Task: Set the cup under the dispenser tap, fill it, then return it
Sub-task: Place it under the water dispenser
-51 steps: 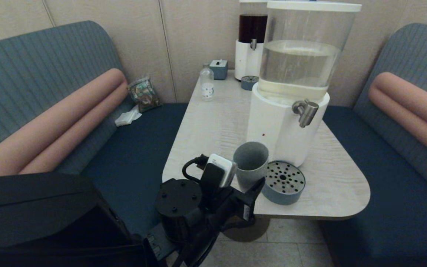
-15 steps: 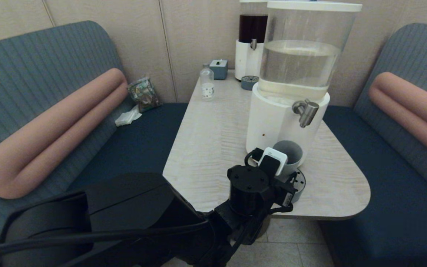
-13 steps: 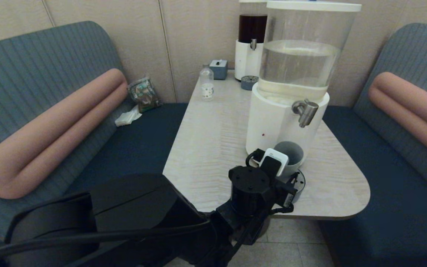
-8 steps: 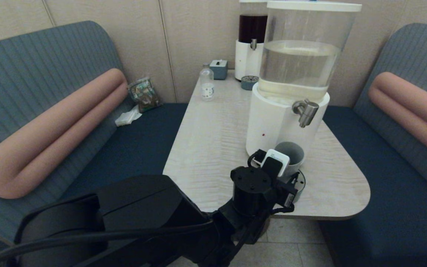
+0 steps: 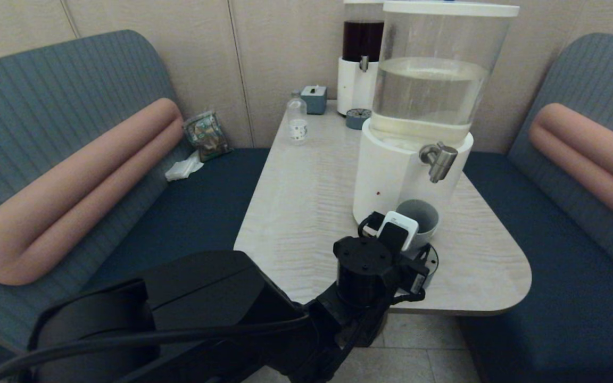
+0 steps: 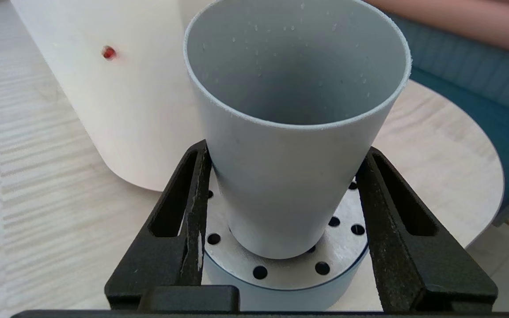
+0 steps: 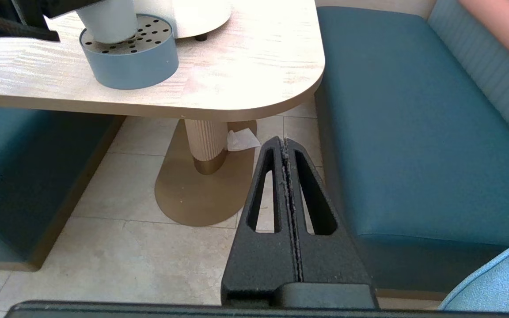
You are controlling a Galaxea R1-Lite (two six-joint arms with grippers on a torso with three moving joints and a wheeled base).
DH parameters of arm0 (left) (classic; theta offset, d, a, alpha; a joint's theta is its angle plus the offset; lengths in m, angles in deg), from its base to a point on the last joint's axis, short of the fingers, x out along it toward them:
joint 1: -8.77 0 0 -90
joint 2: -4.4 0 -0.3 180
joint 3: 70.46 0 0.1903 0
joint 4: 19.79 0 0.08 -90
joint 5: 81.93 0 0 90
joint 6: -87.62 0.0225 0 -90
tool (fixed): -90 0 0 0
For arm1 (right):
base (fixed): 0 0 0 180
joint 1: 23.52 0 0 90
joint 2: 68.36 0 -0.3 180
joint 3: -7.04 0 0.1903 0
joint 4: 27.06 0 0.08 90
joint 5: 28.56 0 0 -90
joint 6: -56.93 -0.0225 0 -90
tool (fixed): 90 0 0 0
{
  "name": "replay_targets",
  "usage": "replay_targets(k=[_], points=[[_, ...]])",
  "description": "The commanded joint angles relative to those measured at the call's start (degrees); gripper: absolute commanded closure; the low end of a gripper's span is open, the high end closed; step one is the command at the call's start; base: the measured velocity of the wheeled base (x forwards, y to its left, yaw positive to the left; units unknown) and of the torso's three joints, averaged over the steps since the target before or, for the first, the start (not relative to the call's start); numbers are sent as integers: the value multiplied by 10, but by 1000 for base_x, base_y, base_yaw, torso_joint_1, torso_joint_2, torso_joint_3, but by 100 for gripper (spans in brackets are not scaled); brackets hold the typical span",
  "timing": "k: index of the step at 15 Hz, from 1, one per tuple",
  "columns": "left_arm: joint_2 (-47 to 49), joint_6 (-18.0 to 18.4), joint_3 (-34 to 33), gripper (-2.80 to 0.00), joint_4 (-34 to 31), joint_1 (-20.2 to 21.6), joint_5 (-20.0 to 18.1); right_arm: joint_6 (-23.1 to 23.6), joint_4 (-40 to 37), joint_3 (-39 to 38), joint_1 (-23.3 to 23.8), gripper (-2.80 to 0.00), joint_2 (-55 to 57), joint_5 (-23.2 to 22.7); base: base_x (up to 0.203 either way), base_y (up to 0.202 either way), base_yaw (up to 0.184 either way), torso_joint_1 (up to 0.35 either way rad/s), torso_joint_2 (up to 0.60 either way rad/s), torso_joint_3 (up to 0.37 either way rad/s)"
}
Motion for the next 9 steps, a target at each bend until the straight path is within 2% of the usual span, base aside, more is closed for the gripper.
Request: replay_targets(k=[1, 9], points=[[6, 1, 3, 0, 2, 0, 1, 0, 0, 0, 0, 0, 1, 0, 0, 0, 0, 0, 0, 0], [14, 5, 31, 0, -9, 0, 1, 0, 0, 0, 0, 0, 1, 0, 0, 0, 0, 0, 0, 0]])
